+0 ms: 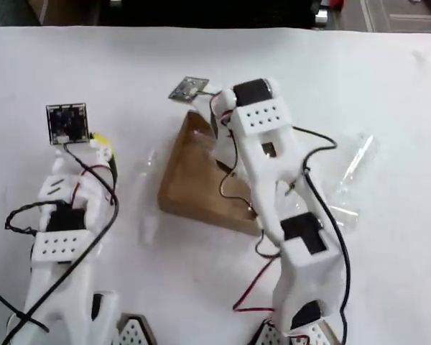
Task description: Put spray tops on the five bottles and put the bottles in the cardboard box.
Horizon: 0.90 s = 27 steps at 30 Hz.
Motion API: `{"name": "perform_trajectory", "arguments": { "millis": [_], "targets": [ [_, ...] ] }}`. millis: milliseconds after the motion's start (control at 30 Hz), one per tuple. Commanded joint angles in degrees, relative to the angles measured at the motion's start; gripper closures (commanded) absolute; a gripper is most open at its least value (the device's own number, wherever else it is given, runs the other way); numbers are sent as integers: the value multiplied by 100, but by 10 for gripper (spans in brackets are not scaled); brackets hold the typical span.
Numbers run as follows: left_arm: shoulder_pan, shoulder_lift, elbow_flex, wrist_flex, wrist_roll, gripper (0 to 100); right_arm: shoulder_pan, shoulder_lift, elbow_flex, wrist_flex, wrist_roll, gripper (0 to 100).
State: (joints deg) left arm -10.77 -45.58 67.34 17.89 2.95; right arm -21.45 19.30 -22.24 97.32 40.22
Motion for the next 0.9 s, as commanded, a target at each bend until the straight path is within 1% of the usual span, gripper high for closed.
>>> {"name": "perform_trajectory", "arguments": {
  "millis": [0,300,467,867],
  "targets": [
    [-75,-84,-44,-176,18,973,-119,374,-870,154,-246,982],
    [-84,-84,-44,-176,18,973,-470,690,-1618,154,-290,982],
    [-84,-84,-44,-176,18,973,-567,690,-1714,136,-281,982],
    [-84,-84,-44,-167,18,973,-585,690,-1705,-435,-281,978]
  ]
}}
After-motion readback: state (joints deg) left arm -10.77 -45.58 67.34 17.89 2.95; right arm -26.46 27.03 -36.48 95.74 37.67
